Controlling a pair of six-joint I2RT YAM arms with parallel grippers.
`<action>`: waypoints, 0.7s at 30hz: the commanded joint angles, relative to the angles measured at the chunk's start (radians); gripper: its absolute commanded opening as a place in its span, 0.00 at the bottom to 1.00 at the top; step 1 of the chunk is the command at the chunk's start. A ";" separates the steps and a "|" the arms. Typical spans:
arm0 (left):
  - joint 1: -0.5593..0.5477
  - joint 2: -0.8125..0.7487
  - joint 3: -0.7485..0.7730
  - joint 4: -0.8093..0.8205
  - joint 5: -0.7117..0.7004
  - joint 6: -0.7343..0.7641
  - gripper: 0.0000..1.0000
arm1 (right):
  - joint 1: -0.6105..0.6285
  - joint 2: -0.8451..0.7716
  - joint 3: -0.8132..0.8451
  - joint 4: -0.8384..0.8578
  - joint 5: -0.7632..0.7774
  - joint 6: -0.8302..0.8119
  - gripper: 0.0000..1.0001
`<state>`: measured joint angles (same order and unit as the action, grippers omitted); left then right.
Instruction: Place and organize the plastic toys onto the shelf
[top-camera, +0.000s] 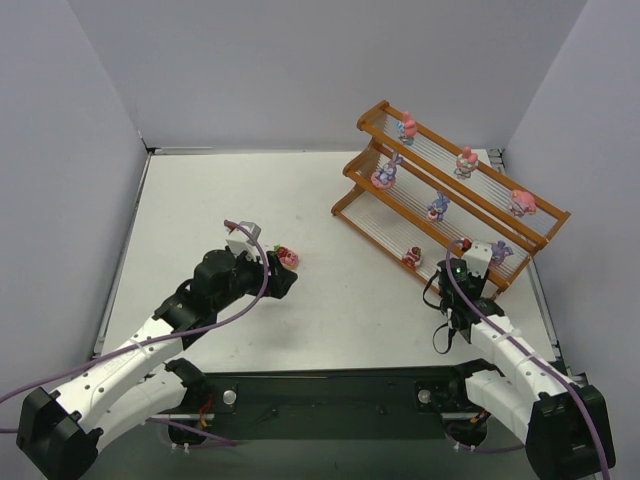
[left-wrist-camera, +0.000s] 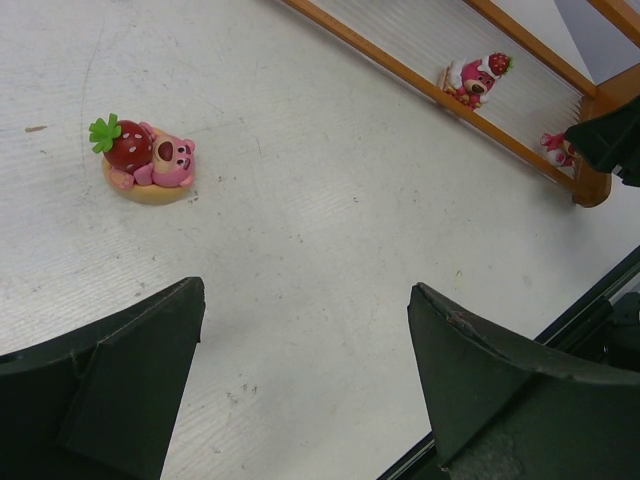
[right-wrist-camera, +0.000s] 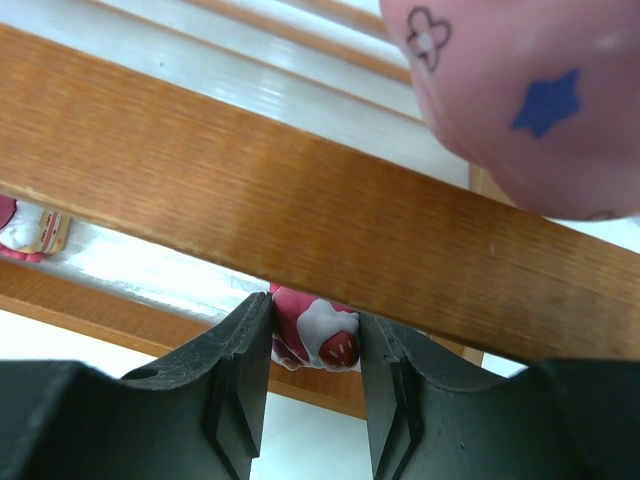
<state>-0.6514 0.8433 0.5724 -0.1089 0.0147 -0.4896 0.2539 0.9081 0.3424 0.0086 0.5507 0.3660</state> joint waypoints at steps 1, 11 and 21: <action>0.009 -0.007 0.003 0.040 -0.007 0.006 0.93 | -0.008 0.012 -0.008 0.016 0.048 0.019 0.27; 0.019 -0.016 0.003 0.038 -0.035 0.009 0.93 | -0.007 0.055 -0.003 0.031 0.028 0.007 0.34; 0.024 -0.019 0.004 0.037 -0.030 0.008 0.93 | -0.007 0.046 -0.010 0.036 0.023 0.001 0.41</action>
<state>-0.6331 0.8433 0.5724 -0.1089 -0.0074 -0.4892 0.2543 0.9485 0.3389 0.0471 0.5766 0.3653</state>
